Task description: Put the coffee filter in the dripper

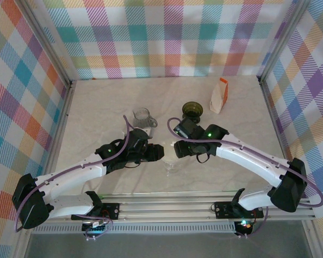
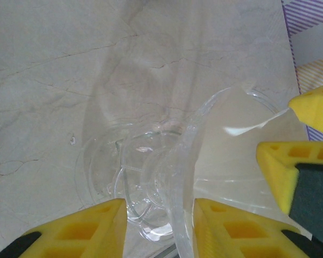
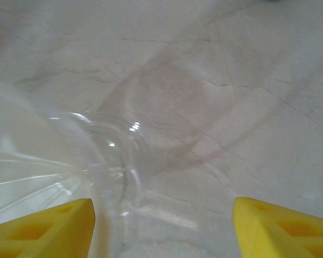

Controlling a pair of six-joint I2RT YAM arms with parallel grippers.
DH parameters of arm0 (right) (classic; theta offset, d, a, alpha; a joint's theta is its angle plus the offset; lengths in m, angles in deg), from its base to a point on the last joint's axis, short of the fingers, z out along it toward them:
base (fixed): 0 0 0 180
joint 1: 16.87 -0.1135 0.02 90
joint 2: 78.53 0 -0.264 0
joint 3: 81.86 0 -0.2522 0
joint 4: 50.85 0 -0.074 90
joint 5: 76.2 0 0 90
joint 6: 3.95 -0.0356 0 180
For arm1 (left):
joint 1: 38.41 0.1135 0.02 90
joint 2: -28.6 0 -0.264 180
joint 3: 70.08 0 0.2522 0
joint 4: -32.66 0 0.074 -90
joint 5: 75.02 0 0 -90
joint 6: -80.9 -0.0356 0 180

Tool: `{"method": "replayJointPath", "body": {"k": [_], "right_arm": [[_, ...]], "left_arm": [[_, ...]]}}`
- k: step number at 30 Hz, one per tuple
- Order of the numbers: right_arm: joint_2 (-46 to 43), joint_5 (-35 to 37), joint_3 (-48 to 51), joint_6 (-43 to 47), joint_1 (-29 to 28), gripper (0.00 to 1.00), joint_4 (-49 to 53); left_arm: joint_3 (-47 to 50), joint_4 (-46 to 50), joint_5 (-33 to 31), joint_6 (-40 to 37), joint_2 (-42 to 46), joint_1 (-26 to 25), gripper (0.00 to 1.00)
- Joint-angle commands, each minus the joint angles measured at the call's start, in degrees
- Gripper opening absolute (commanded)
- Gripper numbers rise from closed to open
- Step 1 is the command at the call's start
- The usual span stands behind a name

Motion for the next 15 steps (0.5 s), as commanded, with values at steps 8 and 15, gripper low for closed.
{"method": "replayJointPath", "body": {"k": [8, 15], "right_arm": [[-4.1, -0.6, -0.8, 0.6, 0.4, 0.70, -1.5], [-11.7, -1.4, 1.1, -0.2, 0.3, 0.71, -4.2]], "left_arm": [[-0.4, 1.9, -1.1, 0.6, -0.2, -1.0, 0.40], [-1.8, 2.2, -1.2, 0.6, 0.2, -1.0, 0.50]]}}
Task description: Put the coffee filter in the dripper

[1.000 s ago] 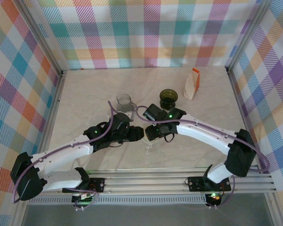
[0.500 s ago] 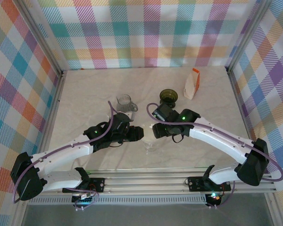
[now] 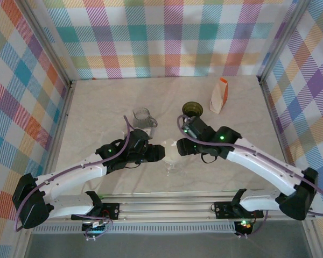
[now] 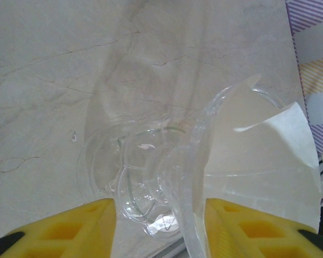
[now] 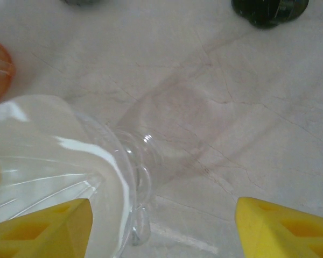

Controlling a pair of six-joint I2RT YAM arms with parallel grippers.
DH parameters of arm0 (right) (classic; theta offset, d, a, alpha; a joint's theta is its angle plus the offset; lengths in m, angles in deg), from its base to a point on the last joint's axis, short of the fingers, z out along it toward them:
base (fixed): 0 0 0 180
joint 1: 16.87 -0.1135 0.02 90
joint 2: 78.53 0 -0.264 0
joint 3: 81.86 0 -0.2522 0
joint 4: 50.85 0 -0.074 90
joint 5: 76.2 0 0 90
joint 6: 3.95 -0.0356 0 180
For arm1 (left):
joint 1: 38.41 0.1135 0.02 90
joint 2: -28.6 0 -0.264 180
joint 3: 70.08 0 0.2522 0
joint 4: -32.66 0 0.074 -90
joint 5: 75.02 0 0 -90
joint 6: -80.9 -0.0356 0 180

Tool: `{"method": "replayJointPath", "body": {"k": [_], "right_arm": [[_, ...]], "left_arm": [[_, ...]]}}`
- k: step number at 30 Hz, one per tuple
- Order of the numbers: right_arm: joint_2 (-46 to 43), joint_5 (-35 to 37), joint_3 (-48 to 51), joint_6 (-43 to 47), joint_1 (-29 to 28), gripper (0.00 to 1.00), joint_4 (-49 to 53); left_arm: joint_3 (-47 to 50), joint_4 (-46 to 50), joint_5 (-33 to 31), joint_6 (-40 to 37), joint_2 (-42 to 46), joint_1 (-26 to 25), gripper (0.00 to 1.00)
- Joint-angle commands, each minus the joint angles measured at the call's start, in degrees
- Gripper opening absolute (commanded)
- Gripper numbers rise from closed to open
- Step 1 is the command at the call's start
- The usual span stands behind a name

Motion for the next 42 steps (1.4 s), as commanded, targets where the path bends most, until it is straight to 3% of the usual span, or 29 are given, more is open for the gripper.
{"method": "replayJointPath", "body": {"k": [1, 17, 24, 35, 42], "right_arm": [[-4.9, -0.5, 1.5, -0.2, 0.0, 0.70, -2.7], [-18.7, -0.4, 12.3, -1.2, 0.0, 0.70, -4.8], [-29.1, -3.8, 25.1, -4.5, 0.0, 0.70, -7.9], [-36.9, -13.1, 43.3, -7.8, -1.1, 0.70, -19.9], [-34.9, -13.3, 50.2, -7.3, -4.7, 0.68, -31.0]], "left_arm": [[-2.0, 1.9, -0.9, 0.2, 0.4, -0.7, 0.52], [-7.4, 5.4, -2.4, -0.6, 9.4, -0.7, 0.77], [-6.9, 8.6, -6.7, -1.8, 17.9, -0.7, 1.00], [-1.3, 12.4, -14.4, 0.0, 29.6, -0.7, 1.00], [-1.5, 15.7, -17.3, 0.2, 32.3, -0.7, 1.00]]}}
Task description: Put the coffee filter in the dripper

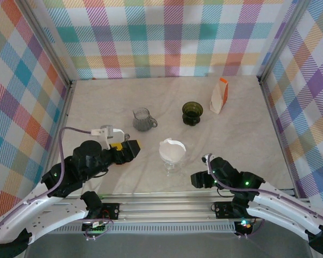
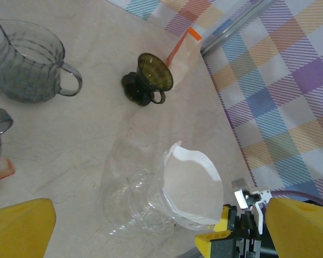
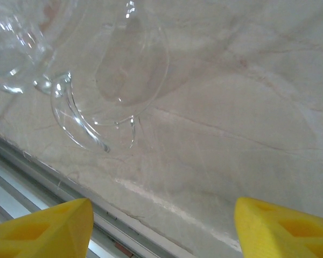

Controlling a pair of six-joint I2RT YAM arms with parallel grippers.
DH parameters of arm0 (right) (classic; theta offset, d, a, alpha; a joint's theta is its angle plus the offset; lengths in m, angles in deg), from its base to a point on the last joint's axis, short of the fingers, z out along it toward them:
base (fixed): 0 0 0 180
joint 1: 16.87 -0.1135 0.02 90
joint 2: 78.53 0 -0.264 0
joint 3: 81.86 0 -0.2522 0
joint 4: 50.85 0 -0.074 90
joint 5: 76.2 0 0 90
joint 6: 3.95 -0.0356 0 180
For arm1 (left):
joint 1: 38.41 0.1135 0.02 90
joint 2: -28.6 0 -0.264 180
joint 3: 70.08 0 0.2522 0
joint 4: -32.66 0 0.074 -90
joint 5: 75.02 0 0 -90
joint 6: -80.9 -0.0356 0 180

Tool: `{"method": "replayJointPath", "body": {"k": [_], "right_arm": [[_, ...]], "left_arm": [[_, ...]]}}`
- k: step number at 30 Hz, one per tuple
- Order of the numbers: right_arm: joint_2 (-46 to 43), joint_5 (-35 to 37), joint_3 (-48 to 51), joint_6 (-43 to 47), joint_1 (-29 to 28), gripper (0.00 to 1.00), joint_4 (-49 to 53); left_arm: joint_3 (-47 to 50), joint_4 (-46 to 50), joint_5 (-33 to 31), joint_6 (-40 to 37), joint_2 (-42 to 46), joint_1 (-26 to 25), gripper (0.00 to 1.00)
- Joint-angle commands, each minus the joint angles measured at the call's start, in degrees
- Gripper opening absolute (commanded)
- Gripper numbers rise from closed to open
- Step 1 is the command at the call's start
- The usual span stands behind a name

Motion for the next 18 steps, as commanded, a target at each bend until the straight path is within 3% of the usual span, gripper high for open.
{"method": "replayJointPath", "body": {"k": [1, 10, 18], "right_arm": [[1.9, -0.7, 1.9, 0.0, -2.3, 0.68, -10.1], [11.8, 4.5, 3.3, 5.4, -7.9, 0.60, -23.1], [15.3, 7.2, 6.0, 7.5, -9.4, 0.53, -31.2]], "left_arm": [[0.4, 2.1, -2.7, 0.6, 1.5, -0.7, 1.00], [1.3, 2.7, -3.5, 1.6, 1.9, -0.7, 1.00], [1.5, 2.8, -3.6, 1.5, 1.7, -0.7, 1.00]]}}
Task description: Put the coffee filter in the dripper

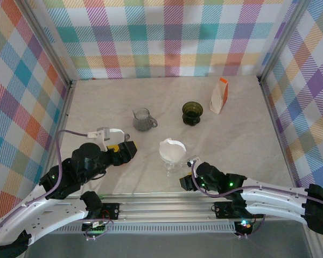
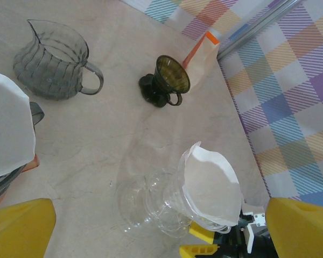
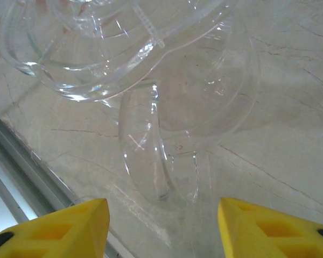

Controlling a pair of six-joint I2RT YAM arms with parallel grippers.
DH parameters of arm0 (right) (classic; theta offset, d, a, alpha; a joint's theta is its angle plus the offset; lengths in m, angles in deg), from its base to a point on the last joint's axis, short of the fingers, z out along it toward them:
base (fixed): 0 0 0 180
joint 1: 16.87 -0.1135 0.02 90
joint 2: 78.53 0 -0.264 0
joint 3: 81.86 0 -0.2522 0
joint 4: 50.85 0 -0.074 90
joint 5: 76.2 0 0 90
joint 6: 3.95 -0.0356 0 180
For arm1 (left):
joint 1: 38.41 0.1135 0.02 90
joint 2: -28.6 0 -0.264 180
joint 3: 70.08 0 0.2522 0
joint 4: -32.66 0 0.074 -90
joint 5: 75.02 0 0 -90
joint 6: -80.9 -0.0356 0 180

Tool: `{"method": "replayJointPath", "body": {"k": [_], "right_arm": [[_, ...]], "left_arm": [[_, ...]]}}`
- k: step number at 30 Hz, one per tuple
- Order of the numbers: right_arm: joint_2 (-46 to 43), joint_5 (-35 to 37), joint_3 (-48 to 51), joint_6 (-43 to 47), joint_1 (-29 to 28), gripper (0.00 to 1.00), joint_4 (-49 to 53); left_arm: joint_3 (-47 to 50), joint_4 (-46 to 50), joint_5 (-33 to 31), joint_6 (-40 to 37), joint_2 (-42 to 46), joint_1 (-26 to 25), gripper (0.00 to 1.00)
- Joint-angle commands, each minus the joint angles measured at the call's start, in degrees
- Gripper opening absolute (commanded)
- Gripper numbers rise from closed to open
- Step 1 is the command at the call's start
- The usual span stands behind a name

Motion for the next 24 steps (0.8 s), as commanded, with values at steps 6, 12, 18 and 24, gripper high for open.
{"method": "replayJointPath", "body": {"k": [6, 12, 18, 24], "right_arm": [[1.9, 3.7, 1.9, 1.5, -0.4, 0.47, -8.4], [4.0, 4.4, 1.9, 1.3, -0.6, 0.43, -10.9], [6.3, 5.1, 1.5, 1.3, -0.7, 0.37, -13.0], [8.0, 6.7, 1.0, 0.9, -1.3, 0.32, -14.1]], "left_arm": [[0.7, 0.4, -1.3, 0.1, 0.0, -0.6, 1.00], [0.7, 0.4, -1.4, 0.1, 0.0, -0.6, 1.00], [0.9, 0.5, -1.3, 0.1, 0.0, -0.6, 1.00], [1.0, 0.5, -1.3, 0.2, 0.1, -0.7, 1.00]]}}
